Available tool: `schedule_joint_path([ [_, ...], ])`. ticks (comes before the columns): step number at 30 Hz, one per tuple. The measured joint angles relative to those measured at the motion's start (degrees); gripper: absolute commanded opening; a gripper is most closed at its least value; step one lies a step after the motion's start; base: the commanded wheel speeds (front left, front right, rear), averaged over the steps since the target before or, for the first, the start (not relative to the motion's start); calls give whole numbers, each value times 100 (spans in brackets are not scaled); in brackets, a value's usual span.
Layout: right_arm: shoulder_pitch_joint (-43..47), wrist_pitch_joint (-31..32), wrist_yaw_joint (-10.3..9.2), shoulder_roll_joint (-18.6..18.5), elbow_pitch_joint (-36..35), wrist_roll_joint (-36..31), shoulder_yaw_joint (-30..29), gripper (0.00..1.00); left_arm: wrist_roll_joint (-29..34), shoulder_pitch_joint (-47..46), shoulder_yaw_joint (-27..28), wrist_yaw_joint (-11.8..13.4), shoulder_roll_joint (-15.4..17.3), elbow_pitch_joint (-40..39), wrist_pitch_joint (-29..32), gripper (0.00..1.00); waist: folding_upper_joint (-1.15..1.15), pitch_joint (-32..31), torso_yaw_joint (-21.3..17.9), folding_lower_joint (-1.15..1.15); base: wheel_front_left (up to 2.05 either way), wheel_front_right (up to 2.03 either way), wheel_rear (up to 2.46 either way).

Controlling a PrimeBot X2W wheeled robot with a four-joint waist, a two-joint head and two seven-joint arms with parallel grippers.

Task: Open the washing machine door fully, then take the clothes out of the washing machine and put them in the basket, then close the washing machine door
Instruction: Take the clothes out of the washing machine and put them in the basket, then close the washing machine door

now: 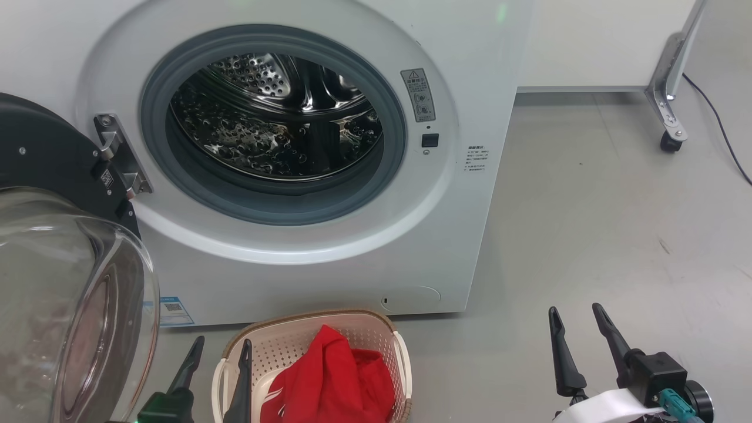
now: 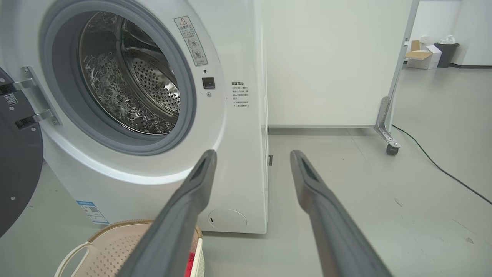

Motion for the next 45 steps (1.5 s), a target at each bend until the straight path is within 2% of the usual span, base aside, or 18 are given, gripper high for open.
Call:
schedule_joint_path([
  [21,16,0,5,14,1,-1,1,100,157,187,-69,118,94,-350,260,100,0,-70,-64,0,-4,17,-12],
  [34,18,0,5,22,-1,-7,-2,100,207,232,-75,192,113,-499,360,100,0,-64,-92,0,-39,93,-54],
  [45,18,0,7,21,-3,-8,-18,100,248,255,-211,160,129,-599,479,100,0,-16,-96,0,-105,120,-15],
])
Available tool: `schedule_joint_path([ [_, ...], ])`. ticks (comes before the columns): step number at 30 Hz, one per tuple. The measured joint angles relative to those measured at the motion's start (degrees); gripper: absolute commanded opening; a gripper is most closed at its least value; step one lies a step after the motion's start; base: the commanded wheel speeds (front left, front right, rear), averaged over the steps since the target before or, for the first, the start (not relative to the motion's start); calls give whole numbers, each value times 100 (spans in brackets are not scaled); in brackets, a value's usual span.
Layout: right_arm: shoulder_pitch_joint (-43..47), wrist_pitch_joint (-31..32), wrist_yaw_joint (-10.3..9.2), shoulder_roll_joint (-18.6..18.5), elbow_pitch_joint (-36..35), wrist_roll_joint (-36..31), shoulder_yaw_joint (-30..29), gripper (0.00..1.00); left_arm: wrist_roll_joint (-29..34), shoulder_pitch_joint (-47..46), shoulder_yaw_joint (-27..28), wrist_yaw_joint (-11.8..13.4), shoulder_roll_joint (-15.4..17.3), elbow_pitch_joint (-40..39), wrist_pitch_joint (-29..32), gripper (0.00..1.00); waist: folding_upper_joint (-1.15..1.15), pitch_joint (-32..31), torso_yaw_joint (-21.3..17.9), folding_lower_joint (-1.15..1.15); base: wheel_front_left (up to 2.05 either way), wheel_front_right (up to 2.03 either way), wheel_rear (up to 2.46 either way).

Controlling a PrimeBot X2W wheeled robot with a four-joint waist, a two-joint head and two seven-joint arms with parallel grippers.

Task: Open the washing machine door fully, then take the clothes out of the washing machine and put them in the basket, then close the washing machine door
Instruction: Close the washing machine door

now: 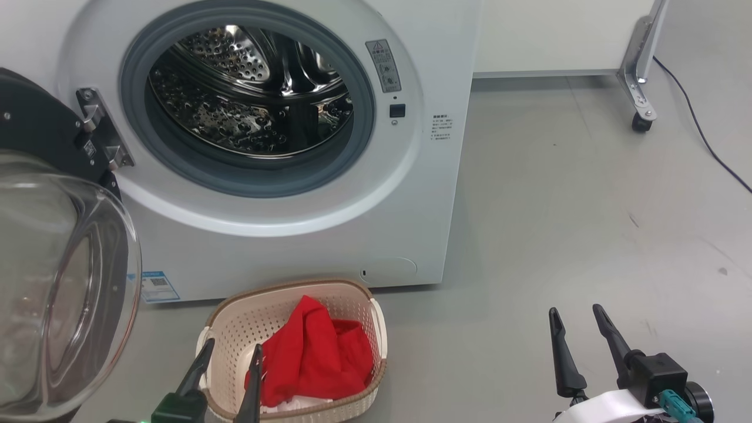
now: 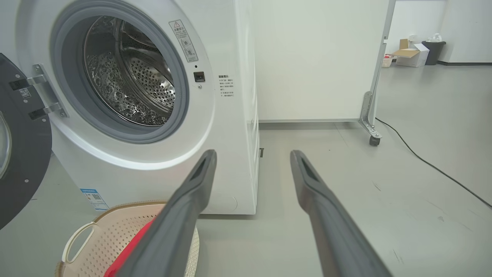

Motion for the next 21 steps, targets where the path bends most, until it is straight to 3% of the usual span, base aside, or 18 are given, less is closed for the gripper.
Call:
schedule_joint_path([
  [21,0,0,0,1,0,-26,-24,100,-16,24,-3,0,1,-130,4,100,0,27,1,0,-74,74,0],
])
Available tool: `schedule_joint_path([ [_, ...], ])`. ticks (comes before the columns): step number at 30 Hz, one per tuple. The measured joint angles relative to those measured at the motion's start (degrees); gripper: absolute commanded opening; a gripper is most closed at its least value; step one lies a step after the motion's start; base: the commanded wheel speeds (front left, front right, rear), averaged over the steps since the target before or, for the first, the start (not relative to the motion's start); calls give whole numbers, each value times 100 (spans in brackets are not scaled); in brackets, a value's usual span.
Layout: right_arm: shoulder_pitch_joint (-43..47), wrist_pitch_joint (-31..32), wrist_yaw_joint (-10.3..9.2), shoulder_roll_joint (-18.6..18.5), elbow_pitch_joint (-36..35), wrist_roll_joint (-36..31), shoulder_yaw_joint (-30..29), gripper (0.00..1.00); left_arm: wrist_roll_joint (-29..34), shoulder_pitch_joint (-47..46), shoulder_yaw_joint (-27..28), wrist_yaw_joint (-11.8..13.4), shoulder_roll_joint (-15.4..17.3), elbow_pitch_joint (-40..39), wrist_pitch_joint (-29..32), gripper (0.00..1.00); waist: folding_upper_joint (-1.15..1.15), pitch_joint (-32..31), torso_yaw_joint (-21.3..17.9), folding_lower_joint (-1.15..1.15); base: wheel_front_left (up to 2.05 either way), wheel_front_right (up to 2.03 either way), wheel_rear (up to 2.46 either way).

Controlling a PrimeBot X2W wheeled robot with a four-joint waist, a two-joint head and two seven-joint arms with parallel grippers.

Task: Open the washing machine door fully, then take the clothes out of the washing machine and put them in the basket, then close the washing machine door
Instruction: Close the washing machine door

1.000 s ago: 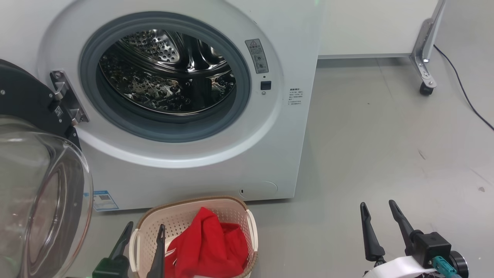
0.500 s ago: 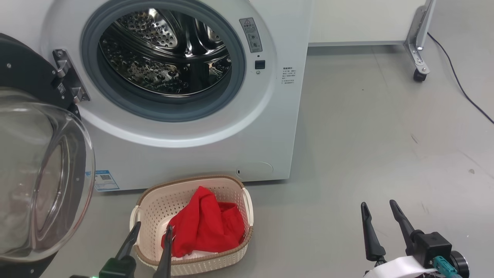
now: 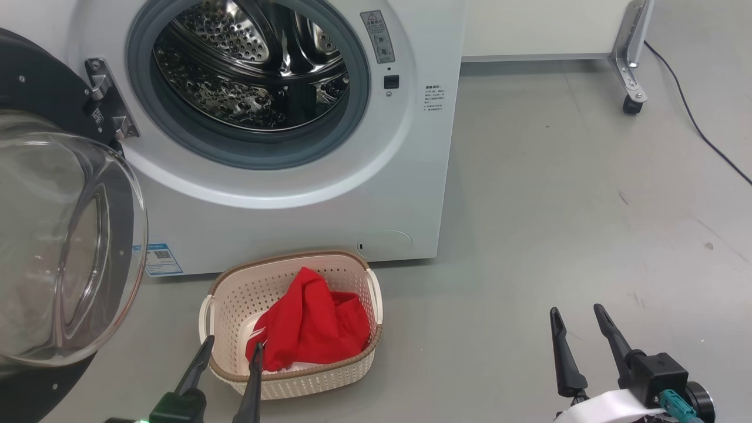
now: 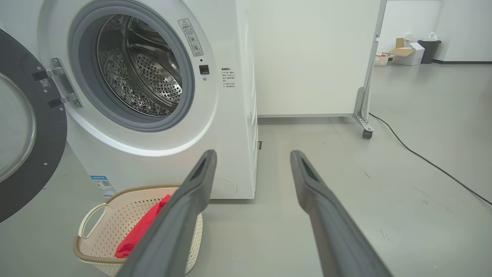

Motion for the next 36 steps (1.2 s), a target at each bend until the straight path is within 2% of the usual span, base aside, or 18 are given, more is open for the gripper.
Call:
schedule_joint_path([
  [24,0,0,-1,2,-3,1,-14,100,-25,8,-8,10,0,-33,14,100,0,17,79,0,-6,6,0],
  [36,28,0,-8,3,-73,1,-127,100,3,-1,-102,9,3,-34,55,100,0,35,489,0,0,0,0],
])
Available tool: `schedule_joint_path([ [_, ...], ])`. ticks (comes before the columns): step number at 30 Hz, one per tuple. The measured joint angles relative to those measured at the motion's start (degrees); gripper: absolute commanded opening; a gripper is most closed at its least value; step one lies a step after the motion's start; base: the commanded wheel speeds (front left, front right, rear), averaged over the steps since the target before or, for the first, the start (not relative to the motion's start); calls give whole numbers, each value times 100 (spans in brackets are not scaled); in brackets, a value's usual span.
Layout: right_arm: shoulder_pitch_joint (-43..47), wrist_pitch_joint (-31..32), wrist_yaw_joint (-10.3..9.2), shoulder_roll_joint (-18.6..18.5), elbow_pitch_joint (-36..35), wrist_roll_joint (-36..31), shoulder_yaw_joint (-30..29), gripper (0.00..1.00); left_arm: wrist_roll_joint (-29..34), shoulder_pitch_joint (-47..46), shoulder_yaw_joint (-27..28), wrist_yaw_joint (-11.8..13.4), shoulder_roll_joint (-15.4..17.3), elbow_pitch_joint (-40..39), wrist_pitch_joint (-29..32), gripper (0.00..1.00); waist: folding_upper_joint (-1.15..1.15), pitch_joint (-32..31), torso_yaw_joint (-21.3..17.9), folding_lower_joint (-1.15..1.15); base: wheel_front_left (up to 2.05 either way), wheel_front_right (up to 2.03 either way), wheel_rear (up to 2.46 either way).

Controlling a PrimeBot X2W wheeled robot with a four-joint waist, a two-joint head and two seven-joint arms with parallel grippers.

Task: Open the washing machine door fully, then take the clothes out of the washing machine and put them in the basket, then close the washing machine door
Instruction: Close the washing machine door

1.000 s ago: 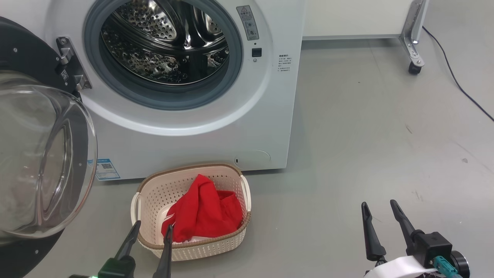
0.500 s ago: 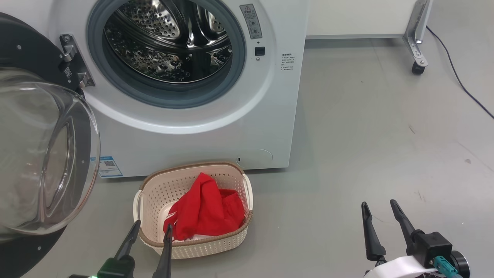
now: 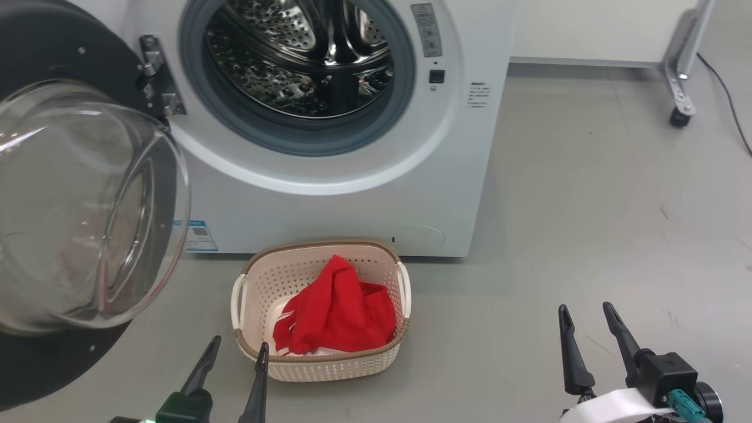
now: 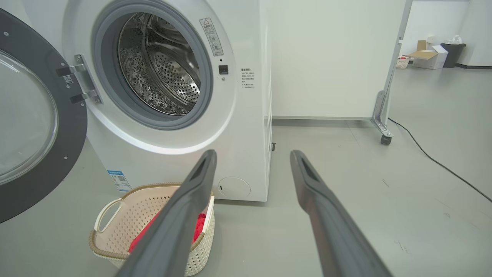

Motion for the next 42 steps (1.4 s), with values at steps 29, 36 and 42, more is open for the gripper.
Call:
schedule_joint_path([
  [29,15,1,143,5,26,37,412,100,81,7,398,211,34,-49,-67,100,0,-114,2133,0,0,0,0],
  [36,-83,1,210,8,142,37,555,100,63,22,533,267,33,-112,-135,100,0,-65,2345,0,0,0,0],
  [42,-104,1,209,5,180,38,571,100,63,29,549,285,32,-155,-136,100,0,-56,2355,0,0,0,0],
])
